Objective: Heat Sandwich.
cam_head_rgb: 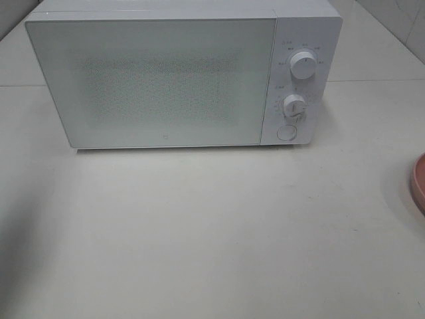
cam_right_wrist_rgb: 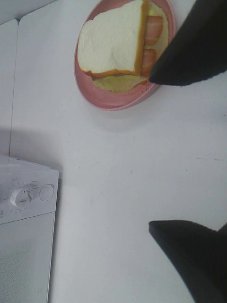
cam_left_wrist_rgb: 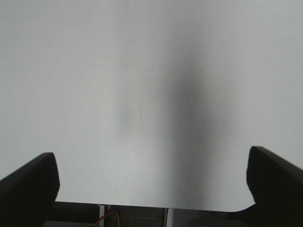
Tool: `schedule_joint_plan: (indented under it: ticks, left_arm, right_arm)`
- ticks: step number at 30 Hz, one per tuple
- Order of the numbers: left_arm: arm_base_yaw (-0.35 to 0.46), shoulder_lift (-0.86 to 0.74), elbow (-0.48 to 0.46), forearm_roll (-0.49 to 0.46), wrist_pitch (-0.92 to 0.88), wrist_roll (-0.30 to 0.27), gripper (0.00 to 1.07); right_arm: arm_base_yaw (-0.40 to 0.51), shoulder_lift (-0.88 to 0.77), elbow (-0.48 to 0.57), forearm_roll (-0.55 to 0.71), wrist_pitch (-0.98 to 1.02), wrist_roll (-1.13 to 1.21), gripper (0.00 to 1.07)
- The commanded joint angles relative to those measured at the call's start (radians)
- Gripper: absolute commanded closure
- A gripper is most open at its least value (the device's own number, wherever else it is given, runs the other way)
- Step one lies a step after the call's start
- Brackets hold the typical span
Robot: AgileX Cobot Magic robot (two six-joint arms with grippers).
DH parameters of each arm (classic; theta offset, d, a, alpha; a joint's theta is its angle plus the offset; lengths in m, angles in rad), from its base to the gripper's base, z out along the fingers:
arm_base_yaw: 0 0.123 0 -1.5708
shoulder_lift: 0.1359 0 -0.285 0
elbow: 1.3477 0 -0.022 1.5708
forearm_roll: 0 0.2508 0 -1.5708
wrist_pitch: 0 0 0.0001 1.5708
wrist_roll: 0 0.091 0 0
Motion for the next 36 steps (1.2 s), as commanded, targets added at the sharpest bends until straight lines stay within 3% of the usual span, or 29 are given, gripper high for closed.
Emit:
schedule_joint_plan:
  ticks: [1, 13, 22, 36]
  left_arm:
    - [0.029, -0.054, 0.033, -0.017, -0.004, 0.011, 0.05]
    - [0.029, -0.319, 0.295, -0.069, -0.079, 0.065, 0.05]
    - [0.029, -0.498, 0.433, -0.069, -0.07, 0.058, 0.05]
    - [0.029, -0.753, 0.432, -0.069, -0.072, 0.059, 0.05]
  right_arm:
    - [-0.008, -0.026, 0.001, -0.003, -0.008, -0.003, 0.31]
    - [-0.008, -0.026, 0.001, -0.003, -0.008, -0.003, 0.31]
    - [-0.008, -0.026, 0.001, -0.003, -0.008, -0.003, 0.31]
    - [-0.008, -0.026, 0.001, -0.003, -0.008, -0.003, 0.31]
